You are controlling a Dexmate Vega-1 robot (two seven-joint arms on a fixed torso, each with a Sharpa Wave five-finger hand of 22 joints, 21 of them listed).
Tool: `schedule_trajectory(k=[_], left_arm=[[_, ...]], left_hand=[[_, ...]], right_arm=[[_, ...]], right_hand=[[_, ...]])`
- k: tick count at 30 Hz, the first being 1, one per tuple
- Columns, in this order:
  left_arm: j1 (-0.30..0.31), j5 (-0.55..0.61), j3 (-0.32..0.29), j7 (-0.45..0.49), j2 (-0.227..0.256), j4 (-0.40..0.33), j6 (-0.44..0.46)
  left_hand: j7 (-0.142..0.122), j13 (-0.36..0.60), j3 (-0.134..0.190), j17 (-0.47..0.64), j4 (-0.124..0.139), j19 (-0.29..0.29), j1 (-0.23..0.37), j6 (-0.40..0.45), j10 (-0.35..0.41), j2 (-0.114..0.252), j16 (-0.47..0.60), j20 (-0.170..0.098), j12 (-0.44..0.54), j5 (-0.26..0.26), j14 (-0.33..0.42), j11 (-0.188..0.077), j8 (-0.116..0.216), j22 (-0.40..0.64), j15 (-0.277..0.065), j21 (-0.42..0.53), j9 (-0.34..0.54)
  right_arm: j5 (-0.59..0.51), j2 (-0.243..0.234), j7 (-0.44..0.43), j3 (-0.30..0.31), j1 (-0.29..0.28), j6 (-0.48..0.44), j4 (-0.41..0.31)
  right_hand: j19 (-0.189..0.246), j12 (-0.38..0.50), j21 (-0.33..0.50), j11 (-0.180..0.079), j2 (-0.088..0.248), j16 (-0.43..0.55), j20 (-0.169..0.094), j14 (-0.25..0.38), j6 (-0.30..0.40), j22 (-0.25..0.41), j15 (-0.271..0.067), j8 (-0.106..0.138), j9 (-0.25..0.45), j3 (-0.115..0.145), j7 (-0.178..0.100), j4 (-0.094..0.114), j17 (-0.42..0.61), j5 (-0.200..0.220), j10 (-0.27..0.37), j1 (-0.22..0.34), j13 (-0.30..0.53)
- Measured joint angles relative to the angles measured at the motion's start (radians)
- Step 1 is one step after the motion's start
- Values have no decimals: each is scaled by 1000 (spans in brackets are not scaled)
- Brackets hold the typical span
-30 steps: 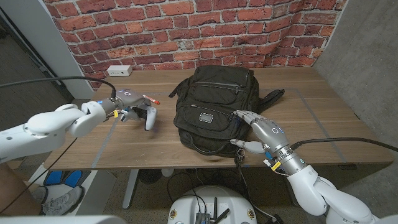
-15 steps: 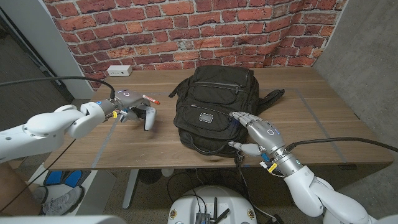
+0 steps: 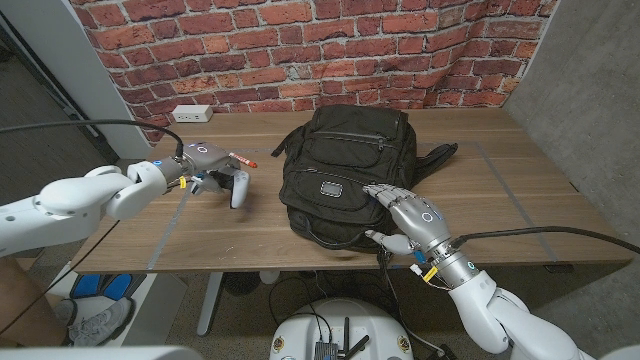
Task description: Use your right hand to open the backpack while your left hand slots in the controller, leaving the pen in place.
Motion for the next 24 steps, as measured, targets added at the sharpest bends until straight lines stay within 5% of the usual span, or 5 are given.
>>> schedule_trajectory(k=[24], left_arm=[[-40,2,26,2,-35,23,-6]], left_hand=[[2,4,4,-5,-4,0,0,2,2,0,-7,0,-6,0,2,2,0,0,2,0,3]], right_arm=[[-99,-2,-44,-82,71,-59,52]], right_hand=[[56,43,5,-40,13,65,-3,106,164,0,-2,89,14,-6,-44,14,31,0,148,92,26]])
